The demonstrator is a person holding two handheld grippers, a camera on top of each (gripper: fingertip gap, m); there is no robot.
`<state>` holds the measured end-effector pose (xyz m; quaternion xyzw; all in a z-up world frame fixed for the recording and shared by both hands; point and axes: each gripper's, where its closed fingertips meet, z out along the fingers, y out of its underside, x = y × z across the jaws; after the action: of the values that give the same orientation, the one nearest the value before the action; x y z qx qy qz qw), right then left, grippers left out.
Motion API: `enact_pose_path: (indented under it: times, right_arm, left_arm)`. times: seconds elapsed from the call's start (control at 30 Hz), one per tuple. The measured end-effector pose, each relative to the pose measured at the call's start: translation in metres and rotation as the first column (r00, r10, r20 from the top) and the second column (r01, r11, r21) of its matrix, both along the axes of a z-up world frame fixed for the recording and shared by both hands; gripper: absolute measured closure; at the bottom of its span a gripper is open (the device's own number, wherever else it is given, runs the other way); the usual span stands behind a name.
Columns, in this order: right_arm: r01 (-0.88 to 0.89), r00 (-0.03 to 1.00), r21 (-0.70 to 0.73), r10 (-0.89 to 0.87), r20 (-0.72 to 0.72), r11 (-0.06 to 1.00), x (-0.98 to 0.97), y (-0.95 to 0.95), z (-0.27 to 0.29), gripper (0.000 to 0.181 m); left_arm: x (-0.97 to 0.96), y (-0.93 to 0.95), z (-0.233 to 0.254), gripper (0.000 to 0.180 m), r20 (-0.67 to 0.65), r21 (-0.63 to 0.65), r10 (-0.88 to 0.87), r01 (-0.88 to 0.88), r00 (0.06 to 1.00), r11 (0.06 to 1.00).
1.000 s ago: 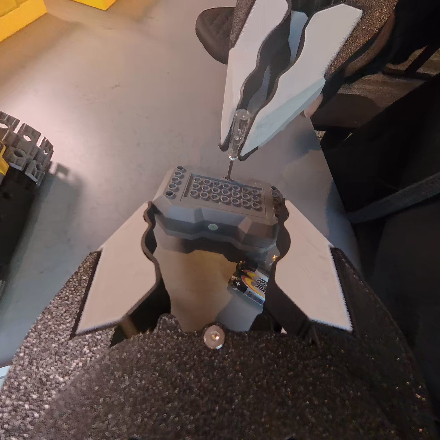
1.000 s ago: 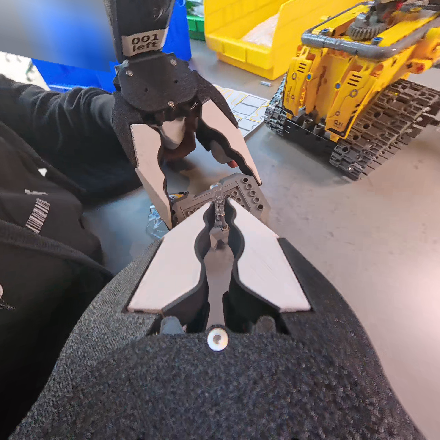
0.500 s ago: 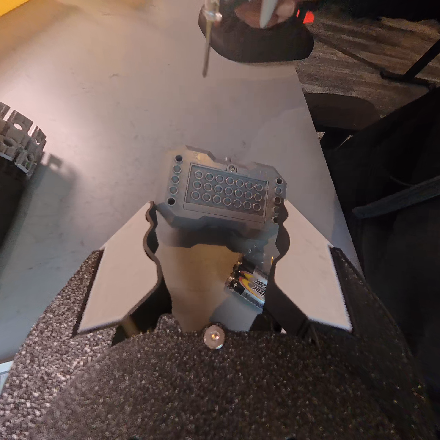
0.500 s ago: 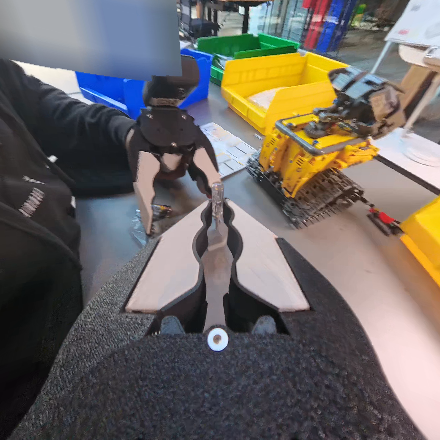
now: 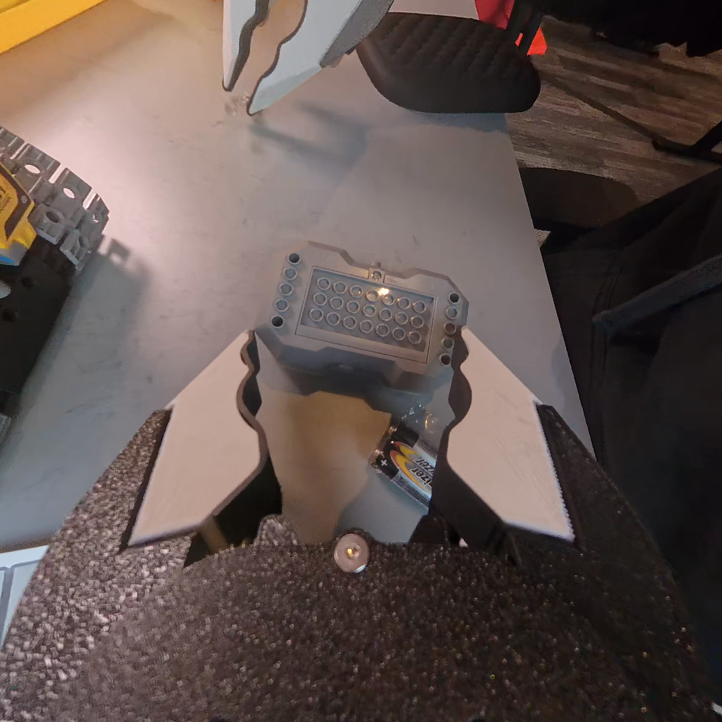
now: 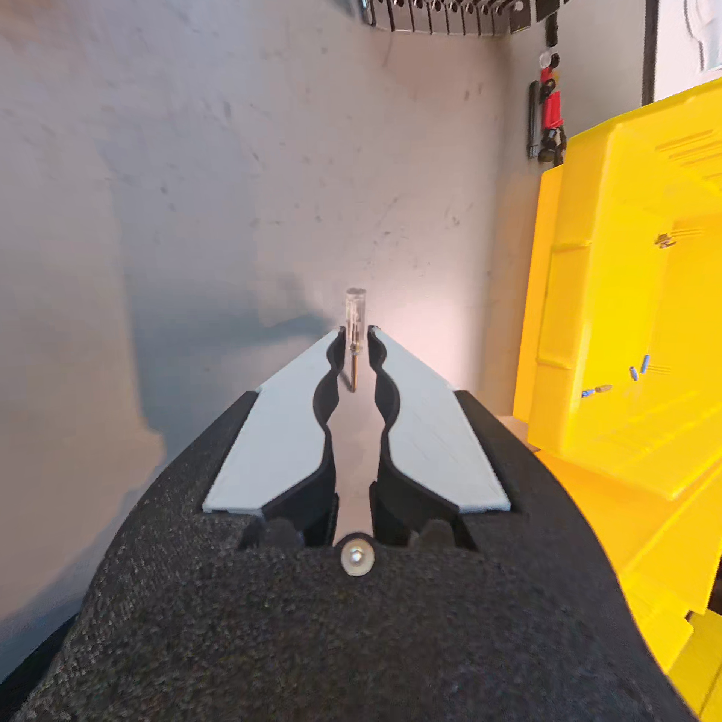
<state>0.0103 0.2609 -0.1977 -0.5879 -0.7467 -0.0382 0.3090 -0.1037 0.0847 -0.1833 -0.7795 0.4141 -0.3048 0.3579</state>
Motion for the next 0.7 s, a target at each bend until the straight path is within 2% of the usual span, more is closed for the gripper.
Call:
enact_pose_path:
  times: [0.13, 0.23, 0.33, 0.43, 0.57, 0.63, 0.7]
  right_arm:
    - [-0.035, 0.988, -0.083, 0.022, -0.155, 0.996, -0.007, -0.021, 0.027, 0.146]
    - [-0.194, 0.945, -0.231, 0.118, -0.305, 0.953, -0.022, -0.075, 0.043, 0.144]
    - [-0.297, 0.929, -0.308, 0.200, -0.311, 0.904, -0.029, -0.119, 0.029, 0.135]
    - [-0.334, 0.919, -0.275, 0.247, -0.308, 0.902, -0.036, -0.128, 0.013, 0.134]
    - [-0.365, 0.891, -0.257, 0.256, -0.376, 0.895, -0.051, -0.125, 0.014, 0.133]
    - [-0.385, 0.864, -0.249, 0.251, -0.437, 0.889, -0.060, -0.122, 0.024, 0.133]
    - [-0.390, 0.845, -0.231, 0.247, -0.474, 0.891, -0.063, -0.119, 0.033, 0.130]
  left_arm:
    - [-0.007, 0.000, 0.004, 0.087, -0.041, 0.050, 0.045, -0.043, 0.998, 0.998]
    - [-0.017, 0.000, 0.008, 0.100, -0.081, 0.094, 0.102, -0.094, 0.991, 0.991]
    - [-0.019, -0.004, 0.019, 0.103, -0.110, 0.137, 0.161, -0.146, 0.981, 0.980]
    - [-0.007, -0.012, 0.024, 0.093, -0.167, 0.165, 0.221, -0.194, 0.961, 0.967]
    - [0.008, -0.007, -0.005, 0.079, -0.338, 0.218, 0.328, -0.266, 0.882, 0.939]
    - [0.006, 0.000, -0.016, 0.096, -0.410, 0.258, 0.356, -0.268, 0.840, 0.928]
    - [0.005, 0.002, -0.015, 0.103, -0.420, 0.234, 0.329, -0.249, 0.846, 0.940]
